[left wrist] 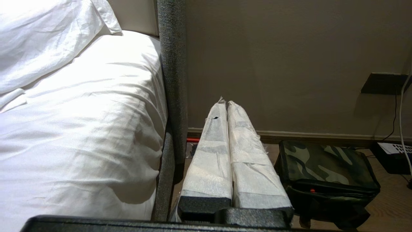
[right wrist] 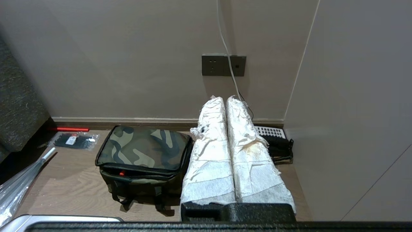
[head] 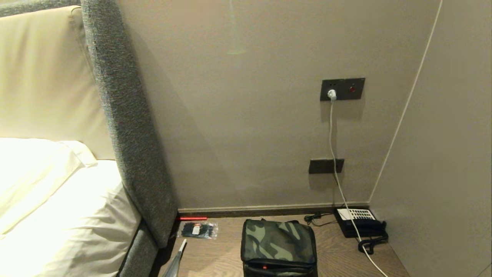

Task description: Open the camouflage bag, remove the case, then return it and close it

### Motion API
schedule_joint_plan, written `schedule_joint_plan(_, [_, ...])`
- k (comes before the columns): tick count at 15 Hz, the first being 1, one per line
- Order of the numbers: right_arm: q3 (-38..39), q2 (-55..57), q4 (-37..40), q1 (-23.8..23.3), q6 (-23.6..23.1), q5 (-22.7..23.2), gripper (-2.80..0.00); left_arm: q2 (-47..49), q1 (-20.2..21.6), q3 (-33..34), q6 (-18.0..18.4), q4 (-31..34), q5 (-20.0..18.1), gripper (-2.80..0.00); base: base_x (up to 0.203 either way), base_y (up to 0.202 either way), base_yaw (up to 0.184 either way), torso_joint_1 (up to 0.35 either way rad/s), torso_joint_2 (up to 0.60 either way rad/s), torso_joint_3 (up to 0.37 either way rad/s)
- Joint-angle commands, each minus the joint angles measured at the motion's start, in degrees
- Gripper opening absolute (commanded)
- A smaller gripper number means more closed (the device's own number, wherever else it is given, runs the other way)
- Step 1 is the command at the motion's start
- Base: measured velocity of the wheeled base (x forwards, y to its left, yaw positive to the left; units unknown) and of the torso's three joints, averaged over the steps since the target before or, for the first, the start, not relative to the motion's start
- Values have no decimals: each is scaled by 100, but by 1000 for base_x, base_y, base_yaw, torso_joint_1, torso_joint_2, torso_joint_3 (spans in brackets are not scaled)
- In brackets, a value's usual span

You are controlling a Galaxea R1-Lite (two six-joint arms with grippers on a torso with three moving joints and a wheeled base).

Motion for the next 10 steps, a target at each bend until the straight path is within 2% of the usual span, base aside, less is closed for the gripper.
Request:
schedule_joint_plan(1, [1,-25,0,1,-4,2,-280,-11,2,18,11,-1,2,-280,0,0,0,0,0,0])
schedule_joint_plan(10, [8,-25,-15,-1,-10,3,-280,-11,2,18,18,-1,2,-280,0,0,0,0,0,0])
